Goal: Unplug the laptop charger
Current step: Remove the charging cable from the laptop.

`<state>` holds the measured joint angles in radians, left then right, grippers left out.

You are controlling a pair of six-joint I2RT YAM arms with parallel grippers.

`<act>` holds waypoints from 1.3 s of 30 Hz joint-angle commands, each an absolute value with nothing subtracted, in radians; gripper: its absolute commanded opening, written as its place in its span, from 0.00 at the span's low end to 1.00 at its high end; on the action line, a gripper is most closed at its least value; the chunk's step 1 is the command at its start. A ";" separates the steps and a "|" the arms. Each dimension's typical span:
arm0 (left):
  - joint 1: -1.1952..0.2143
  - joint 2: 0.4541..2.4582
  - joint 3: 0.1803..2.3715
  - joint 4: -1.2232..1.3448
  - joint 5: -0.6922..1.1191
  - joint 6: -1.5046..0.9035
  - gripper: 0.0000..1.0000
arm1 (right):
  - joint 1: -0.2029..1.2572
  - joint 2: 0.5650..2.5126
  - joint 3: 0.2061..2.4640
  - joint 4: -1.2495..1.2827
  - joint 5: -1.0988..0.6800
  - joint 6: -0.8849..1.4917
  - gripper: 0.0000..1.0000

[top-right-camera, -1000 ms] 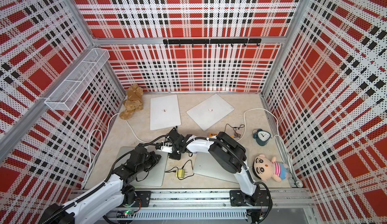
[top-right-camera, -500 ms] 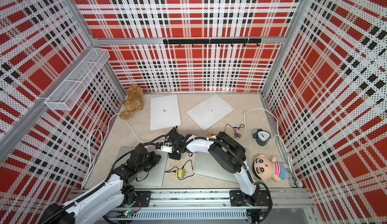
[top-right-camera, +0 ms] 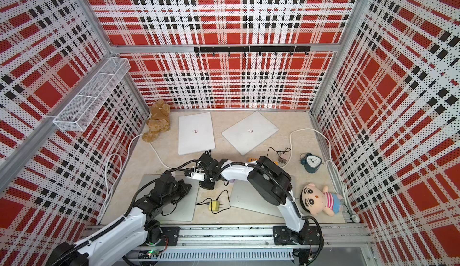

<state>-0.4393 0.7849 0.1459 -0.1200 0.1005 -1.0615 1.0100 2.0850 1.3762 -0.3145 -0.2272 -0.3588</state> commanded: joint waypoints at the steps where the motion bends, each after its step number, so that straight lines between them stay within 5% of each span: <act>1: -0.443 0.770 0.135 -0.120 0.099 -1.048 0.00 | 1.010 2.131 1.399 -0.333 -0.221 -0.341 0.04; 34: -0.465 0.788 0.127 -0.095 0.086 -1.065 0.00 | 1.001 2.115 1.396 -0.350 -0.239 -0.321 0.03; 39: -0.475 0.790 0.124 -0.092 0.081 -1.071 0.00 | 1.020 2.117 1.383 -0.381 -0.130 -0.388 0.02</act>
